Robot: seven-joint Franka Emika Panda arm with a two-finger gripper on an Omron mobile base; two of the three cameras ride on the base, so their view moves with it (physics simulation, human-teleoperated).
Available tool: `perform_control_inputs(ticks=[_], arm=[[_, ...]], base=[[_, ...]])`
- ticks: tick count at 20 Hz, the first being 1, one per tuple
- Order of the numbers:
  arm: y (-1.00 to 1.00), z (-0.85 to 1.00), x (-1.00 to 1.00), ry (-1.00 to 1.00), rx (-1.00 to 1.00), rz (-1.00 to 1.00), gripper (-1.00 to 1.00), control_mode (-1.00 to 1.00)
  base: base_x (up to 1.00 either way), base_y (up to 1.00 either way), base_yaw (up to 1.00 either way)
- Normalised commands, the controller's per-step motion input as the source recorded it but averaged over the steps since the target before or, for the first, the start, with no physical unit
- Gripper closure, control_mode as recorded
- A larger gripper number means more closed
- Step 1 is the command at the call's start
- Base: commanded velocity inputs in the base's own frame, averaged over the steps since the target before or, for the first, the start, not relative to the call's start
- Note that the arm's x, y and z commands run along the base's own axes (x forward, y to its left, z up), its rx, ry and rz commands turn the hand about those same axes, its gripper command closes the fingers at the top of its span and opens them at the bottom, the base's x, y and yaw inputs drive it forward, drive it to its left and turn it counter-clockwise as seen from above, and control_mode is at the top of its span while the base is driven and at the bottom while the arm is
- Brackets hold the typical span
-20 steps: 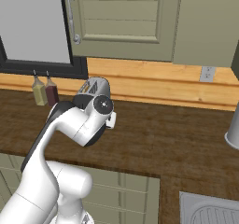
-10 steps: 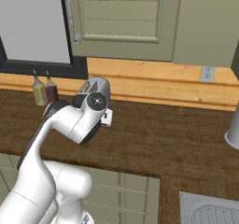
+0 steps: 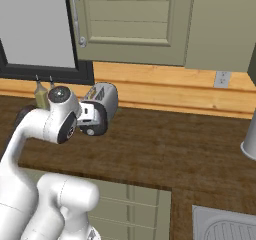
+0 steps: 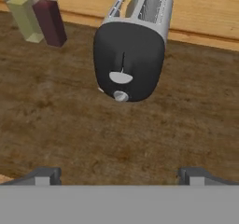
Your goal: Start the toaster. Once the lever pops up, take the bread to the plate on the dining counter.
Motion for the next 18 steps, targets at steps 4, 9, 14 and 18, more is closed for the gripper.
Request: perform_control_inputs(ticks=[4,9,14,18], arm=[[0.43,0.38,0.09,0.00,-0.20,-0.02,-1.00,-1.00],[0.29,0.58,0.08,-0.04,-0.04,0.00,-1.00,-1.00],[0.20,0.40,0.38,-0.04,0.00,-0.04,-1.00,-1.00],[0.23,0.06,0.45,-0.10,0.00,-0.16,-1.00,-1.00]], base=[[0.00,0.00,0.00],[0.00,0.00,0.00],[0.00,0.00,0.00],[0.00,0.00,0.00]])
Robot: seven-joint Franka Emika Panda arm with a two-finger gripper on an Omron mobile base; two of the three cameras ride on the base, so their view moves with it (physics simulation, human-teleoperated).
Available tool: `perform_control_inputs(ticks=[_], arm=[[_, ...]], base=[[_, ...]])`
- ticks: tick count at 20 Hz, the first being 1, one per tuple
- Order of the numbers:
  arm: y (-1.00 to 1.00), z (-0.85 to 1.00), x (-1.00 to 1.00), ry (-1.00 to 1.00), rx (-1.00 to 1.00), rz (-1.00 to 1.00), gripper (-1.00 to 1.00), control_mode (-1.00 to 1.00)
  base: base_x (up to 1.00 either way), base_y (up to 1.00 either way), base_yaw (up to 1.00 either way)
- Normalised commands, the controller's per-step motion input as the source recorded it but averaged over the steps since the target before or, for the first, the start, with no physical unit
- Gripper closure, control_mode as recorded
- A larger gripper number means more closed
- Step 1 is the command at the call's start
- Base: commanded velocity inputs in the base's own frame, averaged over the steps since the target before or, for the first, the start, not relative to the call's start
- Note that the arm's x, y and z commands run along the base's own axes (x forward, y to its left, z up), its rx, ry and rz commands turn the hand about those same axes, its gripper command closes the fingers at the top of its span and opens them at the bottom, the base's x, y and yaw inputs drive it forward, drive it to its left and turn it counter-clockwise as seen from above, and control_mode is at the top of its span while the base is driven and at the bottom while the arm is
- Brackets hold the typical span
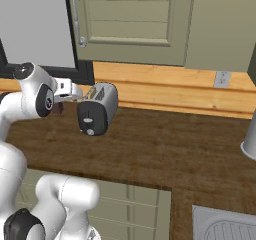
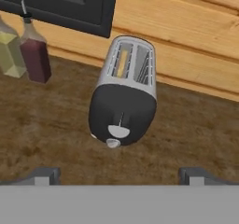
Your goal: Start the toaster. Once the lever pops up, take the bread to the plate on the dining counter.
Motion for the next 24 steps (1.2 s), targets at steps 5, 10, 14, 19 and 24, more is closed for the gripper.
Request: perform_control_inputs(ticks=[5,10,14,19,24], arm=[[0.13,0.00,0.01,-0.26,0.01,-0.16,-1.00,-1.00],[-0.05,0.00,0.00,-0.35,0.14,-0.01,-1.00,-1.00],[-0.23,0.00,0.00,-0.05,0.15,0.00,-1.00,-1.00],[-0.03,0.00,0.00,0.00,0.04,0.00,-1.00,-1.00],[0.00,0.00,0.01,0.00,0.00,0.00,-1.00,-1.00]], base=[[0.00,0.00,0.00],[0.00,0.00,0.00],[0.00,0.00,0.00],[0.00,0.00,0.00],[0.00,0.00,0.00]])
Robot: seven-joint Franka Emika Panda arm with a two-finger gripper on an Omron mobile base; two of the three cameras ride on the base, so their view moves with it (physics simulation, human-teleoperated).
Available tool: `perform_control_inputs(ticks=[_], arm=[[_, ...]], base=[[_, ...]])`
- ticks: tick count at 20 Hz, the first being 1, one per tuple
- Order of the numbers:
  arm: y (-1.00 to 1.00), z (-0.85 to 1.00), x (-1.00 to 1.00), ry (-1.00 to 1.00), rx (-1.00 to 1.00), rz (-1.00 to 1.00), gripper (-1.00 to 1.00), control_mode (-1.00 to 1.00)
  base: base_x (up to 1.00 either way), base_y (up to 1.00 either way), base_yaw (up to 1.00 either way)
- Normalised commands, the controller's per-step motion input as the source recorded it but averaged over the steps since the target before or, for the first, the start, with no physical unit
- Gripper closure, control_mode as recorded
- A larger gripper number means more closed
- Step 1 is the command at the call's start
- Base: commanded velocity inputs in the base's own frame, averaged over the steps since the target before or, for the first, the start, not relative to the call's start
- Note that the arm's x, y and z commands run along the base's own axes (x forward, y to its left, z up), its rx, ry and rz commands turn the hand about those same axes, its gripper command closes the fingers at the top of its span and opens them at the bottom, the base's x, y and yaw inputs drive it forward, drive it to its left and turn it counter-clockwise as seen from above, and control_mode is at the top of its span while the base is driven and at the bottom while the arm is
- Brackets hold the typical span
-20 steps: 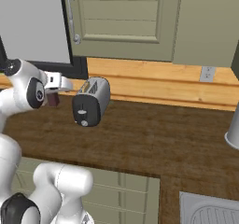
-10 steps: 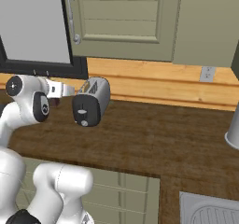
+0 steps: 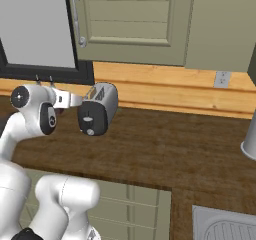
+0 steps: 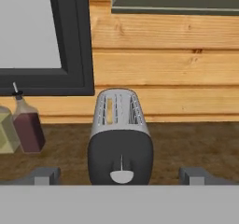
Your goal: Start the toaster. Once the lever pops up, take the bread to the plate on the dining counter.
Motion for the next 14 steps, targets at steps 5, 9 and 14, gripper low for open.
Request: perform_control_inputs(ticks=[5,9,14], arm=[[-0.01,0.00,0.17,0.04,0.17,0.00,-1.00,-1.00],[0.00,0.01,0.39,0.15,0.24,0.00,-1.00,-1.00],[0.02,0.00,0.20,0.05,0.04,0.00,-1.00,-1.00]], base=[[0.00,0.00,0.00],[0.00,0.00,0.00],[0.00,0.00,0.00]])
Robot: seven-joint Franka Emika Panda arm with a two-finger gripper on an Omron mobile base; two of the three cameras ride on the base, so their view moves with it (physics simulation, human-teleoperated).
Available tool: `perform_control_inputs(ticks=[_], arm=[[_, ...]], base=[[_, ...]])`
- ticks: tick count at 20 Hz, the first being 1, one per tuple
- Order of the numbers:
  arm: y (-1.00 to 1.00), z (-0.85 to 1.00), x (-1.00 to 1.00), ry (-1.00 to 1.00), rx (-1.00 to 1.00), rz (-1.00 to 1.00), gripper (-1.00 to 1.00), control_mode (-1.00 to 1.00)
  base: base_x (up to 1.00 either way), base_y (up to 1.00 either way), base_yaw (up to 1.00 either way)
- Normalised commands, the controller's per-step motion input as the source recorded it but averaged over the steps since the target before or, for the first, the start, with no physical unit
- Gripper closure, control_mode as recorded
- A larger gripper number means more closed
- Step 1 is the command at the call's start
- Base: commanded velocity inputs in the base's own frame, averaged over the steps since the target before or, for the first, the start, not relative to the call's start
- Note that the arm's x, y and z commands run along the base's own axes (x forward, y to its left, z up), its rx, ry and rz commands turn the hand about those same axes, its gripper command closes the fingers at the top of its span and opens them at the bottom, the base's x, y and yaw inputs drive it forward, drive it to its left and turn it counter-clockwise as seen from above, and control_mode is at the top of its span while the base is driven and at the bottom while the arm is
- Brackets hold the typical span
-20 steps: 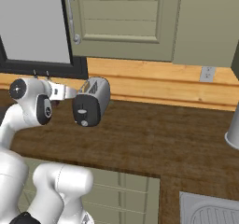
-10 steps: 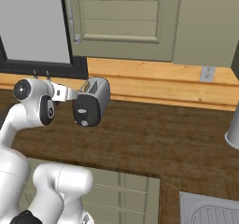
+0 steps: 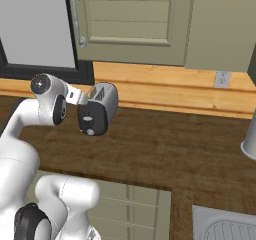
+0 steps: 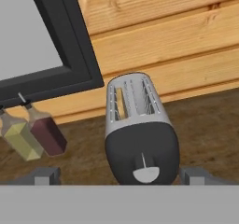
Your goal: Start the toaster. Once the lever pops up, take the bread to the plate on the dining counter.
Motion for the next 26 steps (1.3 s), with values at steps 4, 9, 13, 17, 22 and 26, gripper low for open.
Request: perform_control_inputs(ticks=[4,9,13,17,22,26], arm=[[0.02,0.00,0.03,0.00,0.00,0.00,-1.00,-1.00],[0.00,0.00,0.00,0.00,0.00,0.00,-1.00,-1.00],[-0.04,0.00,0.00,0.00,0.00,0.00,-1.00,-1.00],[-0.05,0.00,0.01,0.00,0.00,0.00,-1.00,-1.00],[-0.21,0.00,0.12,0.00,0.00,0.00,-1.00,-1.00],[-0.23,0.00,0.25,0.01,0.00,0.00,-1.00,-1.00]], base=[[0.00,0.00,0.00],[0.00,0.00,0.00],[0.00,0.00,0.00],[0.00,0.00,0.00],[0.00,0.00,0.00],[0.00,0.00,0.00]])
